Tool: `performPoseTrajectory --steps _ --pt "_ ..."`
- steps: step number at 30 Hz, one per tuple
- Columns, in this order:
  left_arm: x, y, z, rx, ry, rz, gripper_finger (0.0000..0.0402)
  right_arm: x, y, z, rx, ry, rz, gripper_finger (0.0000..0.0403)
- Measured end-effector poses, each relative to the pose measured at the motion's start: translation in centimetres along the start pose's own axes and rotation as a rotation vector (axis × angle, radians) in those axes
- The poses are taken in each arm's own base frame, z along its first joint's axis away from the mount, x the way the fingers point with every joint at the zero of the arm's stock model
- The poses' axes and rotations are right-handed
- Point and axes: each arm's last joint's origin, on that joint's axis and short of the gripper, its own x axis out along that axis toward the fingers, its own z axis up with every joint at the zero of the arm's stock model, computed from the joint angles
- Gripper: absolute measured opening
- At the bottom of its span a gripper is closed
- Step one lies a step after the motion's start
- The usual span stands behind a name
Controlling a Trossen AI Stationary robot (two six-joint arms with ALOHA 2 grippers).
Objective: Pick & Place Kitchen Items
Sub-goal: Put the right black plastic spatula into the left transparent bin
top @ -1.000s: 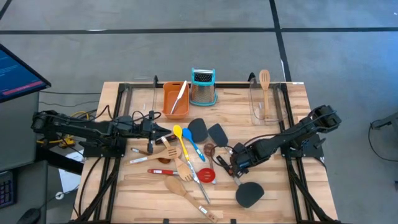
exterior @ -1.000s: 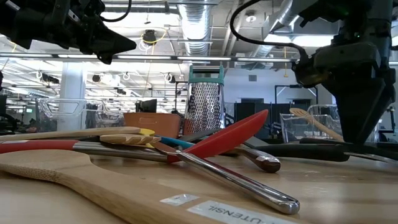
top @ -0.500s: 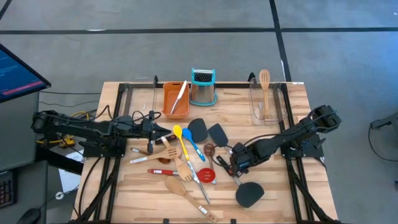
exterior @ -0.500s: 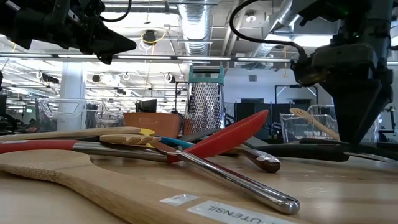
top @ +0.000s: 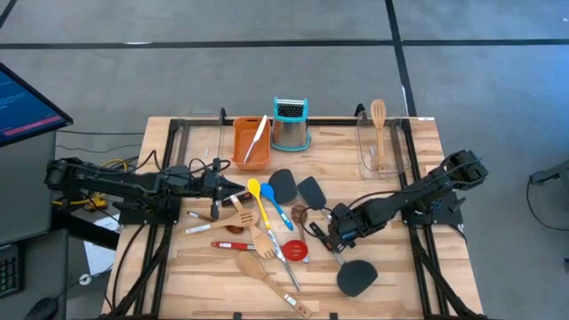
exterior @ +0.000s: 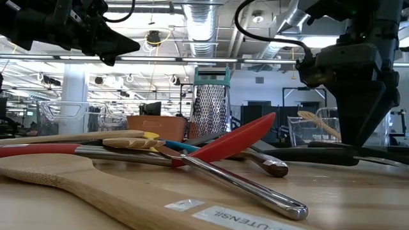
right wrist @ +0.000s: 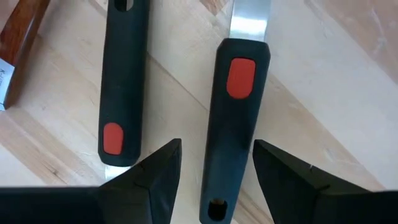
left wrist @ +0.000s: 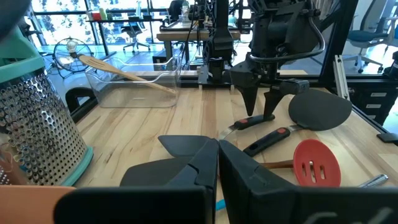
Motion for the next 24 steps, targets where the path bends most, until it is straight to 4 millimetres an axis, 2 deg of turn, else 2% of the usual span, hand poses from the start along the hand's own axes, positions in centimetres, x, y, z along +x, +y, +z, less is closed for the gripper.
performPoseTrajectory --steps 8,15,24 --pt "0.0 0.0 0.0 0.000 0.000 0.000 0.0002 0.2 -0.2 -0.2 0.004 0.010 -0.004 0.0192" --pt "0.0 0.0 0.0 0.000 0.000 0.000 0.0002 1.9 -1.4 -1.0 0.006 0.076 0.027 0.0185" --pt "0.0 0.0 0.0 0.000 0.000 0.000 0.0002 1.9 -1.6 -1.1 0.006 0.075 0.020 0.0147"
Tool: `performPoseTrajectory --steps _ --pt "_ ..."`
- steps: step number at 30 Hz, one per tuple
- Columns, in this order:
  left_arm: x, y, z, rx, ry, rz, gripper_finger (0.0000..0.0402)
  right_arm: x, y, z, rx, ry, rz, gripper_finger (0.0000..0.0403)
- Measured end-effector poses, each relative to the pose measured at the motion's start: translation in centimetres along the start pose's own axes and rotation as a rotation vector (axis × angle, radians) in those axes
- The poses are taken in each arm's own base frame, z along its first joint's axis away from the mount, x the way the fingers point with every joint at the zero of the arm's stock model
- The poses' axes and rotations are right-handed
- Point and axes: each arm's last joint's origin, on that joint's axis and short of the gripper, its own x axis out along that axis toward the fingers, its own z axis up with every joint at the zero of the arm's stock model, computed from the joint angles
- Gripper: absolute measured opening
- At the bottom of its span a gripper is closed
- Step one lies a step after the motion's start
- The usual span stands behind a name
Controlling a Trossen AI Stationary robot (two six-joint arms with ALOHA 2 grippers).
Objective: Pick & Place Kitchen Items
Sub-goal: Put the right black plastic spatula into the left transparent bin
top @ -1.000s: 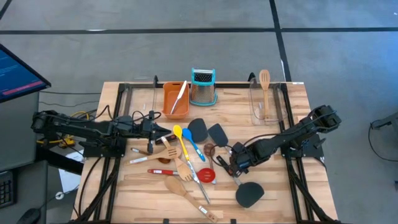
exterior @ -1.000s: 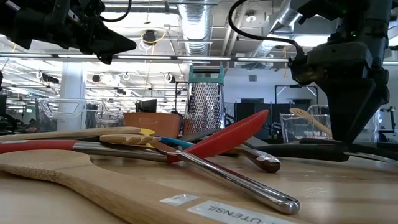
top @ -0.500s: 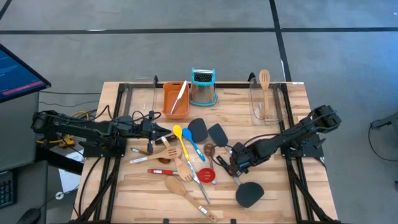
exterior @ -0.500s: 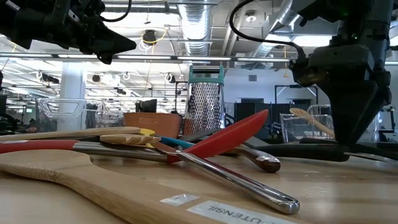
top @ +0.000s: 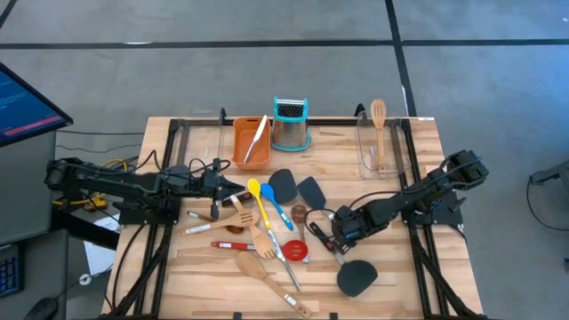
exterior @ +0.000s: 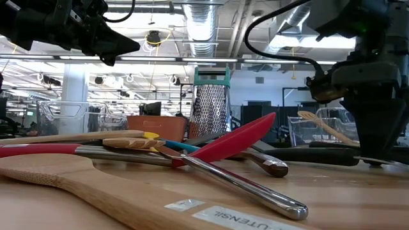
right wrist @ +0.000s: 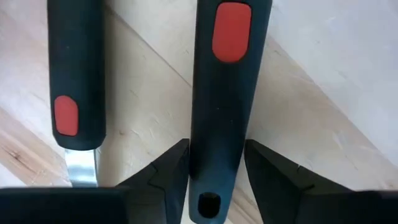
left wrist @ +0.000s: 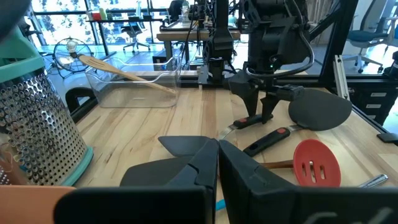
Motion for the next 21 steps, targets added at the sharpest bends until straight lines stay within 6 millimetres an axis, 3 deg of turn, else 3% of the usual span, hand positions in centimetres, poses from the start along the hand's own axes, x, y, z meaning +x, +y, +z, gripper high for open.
performPoseTrajectory --steps 9,21 --pt "0.00 0.00 0.00 0.000 0.000 0.000 0.0002 0.02 -0.08 0.01 0.002 0.002 -0.008 0.0092" --pt "0.00 0.00 0.00 0.000 0.000 0.000 0.0002 0.03 -0.08 0.02 0.002 0.000 -0.008 0.0090"
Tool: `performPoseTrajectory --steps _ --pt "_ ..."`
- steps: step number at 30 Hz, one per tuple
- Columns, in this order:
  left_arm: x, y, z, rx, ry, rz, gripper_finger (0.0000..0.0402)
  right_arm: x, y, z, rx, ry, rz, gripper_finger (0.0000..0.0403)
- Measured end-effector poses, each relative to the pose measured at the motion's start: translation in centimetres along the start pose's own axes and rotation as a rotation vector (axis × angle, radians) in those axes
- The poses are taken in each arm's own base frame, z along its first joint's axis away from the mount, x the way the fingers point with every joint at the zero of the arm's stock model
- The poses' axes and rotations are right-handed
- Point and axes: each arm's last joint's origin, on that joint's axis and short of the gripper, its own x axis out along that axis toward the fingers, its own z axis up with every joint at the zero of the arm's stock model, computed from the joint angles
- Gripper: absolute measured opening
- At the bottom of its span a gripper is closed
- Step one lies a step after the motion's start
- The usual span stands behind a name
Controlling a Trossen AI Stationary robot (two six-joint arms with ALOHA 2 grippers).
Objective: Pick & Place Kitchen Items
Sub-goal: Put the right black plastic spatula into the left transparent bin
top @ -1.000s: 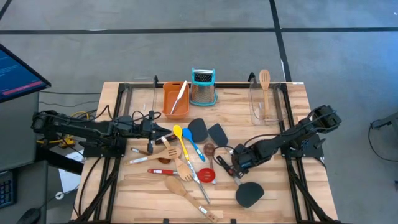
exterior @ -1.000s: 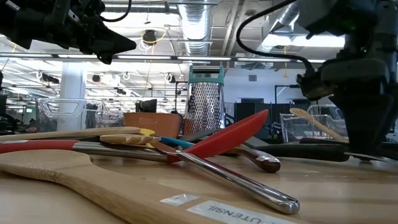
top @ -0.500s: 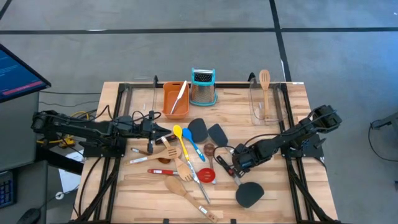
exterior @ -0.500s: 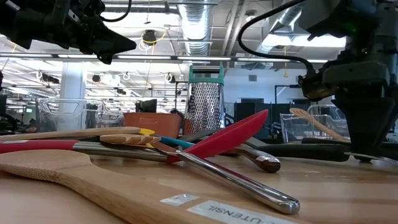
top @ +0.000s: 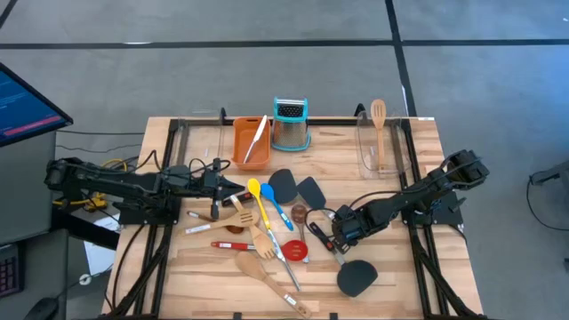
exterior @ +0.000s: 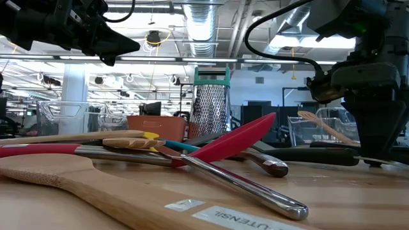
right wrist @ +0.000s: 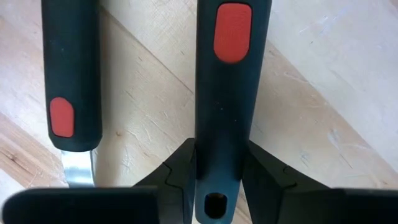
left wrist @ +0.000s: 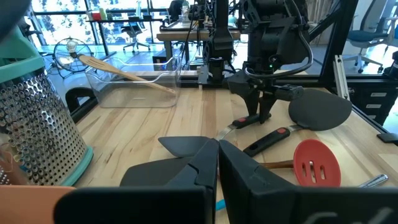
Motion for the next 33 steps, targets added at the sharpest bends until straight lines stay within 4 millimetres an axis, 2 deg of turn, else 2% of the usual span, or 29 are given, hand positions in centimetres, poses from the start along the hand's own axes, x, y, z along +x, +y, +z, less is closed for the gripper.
performPoseTrajectory --steps 13,26,30,33 --pt "0.0 0.0 0.0 0.000 0.000 0.000 0.0002 -0.9 0.3 0.1 -0.021 -0.013 0.050 0.0090" --pt "0.0 0.0 0.0 0.000 0.000 0.000 0.0002 -1.0 -0.3 0.0 -0.040 -0.022 -0.011 0.0090" --pt "0.0 0.0 0.0 0.000 -0.001 0.000 0.0002 -2.1 -0.6 0.0 -0.039 -0.072 -0.008 0.0090" --pt "0.0 0.0 0.0 0.000 -0.001 -0.001 0.0002 -3.8 -0.9 0.1 -0.032 -0.155 0.021 0.0090"
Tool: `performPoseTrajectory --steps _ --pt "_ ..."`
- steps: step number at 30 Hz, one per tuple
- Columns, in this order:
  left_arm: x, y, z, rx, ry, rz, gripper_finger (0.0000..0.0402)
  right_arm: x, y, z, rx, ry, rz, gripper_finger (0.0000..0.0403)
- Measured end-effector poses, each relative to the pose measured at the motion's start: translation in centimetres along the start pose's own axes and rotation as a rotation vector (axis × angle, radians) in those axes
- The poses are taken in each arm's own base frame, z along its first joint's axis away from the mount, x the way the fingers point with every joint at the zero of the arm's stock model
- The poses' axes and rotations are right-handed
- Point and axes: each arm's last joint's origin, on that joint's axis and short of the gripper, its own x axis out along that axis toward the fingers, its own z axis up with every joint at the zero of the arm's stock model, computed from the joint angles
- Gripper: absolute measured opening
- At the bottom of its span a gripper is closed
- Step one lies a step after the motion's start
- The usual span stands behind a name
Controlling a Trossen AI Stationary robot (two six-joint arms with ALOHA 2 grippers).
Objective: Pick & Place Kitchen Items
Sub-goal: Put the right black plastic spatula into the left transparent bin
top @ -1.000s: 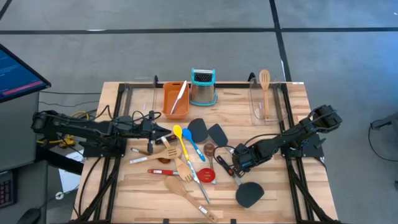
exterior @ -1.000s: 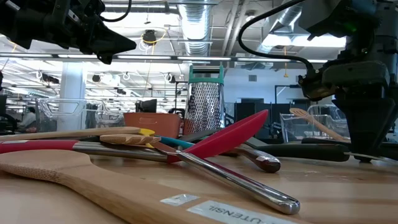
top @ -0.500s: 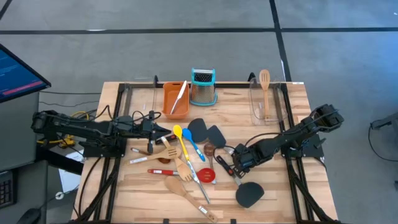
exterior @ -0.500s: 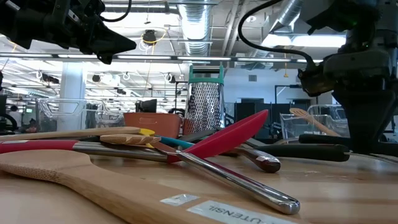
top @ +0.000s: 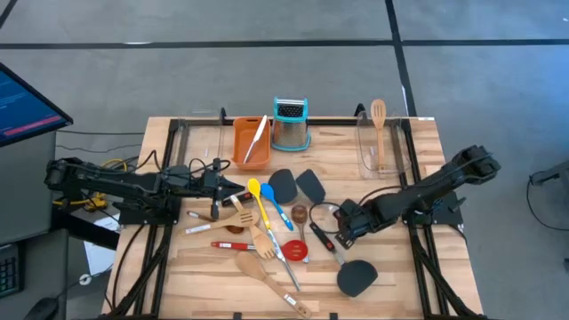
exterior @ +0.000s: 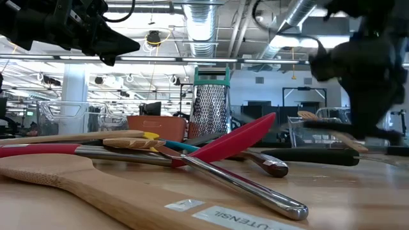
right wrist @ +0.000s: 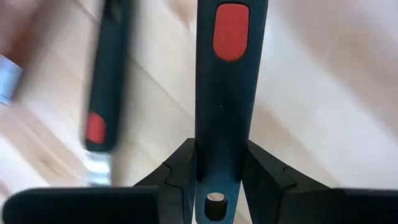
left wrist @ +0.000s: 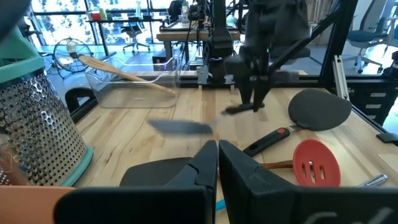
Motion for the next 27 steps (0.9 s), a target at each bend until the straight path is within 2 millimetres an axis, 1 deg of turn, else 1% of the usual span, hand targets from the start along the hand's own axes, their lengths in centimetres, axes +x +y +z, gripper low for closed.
performPoseTrajectory --steps 5,9,12,15,19,21,24,27 --pt "0.0 0.0 0.0 0.000 0.000 0.000 0.0002 -2.9 -0.7 0.8 -0.002 -0.203 0.032 0.0090" --pt "0.0 0.0 0.0 0.000 0.000 0.000 0.0002 -5.0 -0.4 1.9 -0.061 -0.381 0.015 0.0090" --pt "0.0 0.0 0.0 0.000 0.000 0.001 0.0002 -6.4 0.0 3.1 -0.113 -0.520 -0.037 0.0090" --pt "0.0 0.0 0.0 -0.001 -0.002 0.001 0.0002 -7.4 0.3 4.4 -0.176 -0.656 -0.137 0.0090" --pt "0.0 0.0 0.3 -0.031 -0.027 0.001 0.0002 -7.6 0.9 6.1 -0.236 -0.804 -0.320 0.0090" --pt "0.0 0.0 0.5 -0.048 -0.056 0.001 0.0002 -7.3 1.3 7.0 -0.251 -0.854 -0.372 0.0090" --pt "-0.1 0.1 1.2 -0.055 -0.121 0.011 0.0002 -6.3 1.9 8.1 -0.300 -0.861 -0.409 0.0090" --pt "0.0 0.1 1.8 -0.038 -0.182 0.030 0.0012 -5.3 2.3 8.8 -0.338 -0.857 -0.430 0.0090"
